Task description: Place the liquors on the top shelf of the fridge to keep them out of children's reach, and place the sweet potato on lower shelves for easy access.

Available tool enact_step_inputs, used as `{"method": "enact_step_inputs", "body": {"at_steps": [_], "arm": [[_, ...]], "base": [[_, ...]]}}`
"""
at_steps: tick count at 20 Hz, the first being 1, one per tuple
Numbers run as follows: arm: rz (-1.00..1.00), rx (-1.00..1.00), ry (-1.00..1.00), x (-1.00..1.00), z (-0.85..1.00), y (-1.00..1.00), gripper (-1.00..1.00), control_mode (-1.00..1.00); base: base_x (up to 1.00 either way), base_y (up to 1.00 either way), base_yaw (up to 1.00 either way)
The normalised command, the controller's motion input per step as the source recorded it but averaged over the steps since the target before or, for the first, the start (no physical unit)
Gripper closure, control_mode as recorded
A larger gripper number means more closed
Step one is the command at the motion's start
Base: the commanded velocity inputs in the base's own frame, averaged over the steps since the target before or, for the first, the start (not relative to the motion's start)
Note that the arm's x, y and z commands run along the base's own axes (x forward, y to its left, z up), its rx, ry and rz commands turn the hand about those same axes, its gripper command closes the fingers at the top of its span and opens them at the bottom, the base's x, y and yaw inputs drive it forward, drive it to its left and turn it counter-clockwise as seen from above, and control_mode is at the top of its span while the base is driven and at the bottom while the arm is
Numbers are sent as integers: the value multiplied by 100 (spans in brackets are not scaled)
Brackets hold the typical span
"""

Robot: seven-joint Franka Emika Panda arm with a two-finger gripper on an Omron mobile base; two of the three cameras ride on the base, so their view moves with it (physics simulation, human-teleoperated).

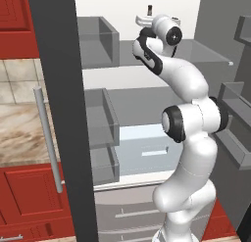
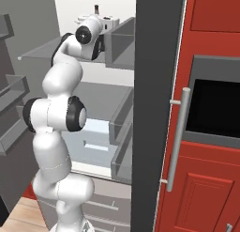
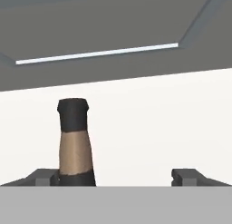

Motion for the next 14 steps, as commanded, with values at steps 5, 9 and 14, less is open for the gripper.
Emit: {"method": "enact_step_inputs", "body": {"at_steps": [5, 9, 14], "arm": [[0, -8, 0, -17, 0, 0, -100, -100], [0, -10, 6, -40, 0, 2, -100, -100], [0, -9, 17, -53, 0, 0, -100, -100]], "base": [[0, 0, 0], [0, 0, 0], [0, 0, 0]]}}
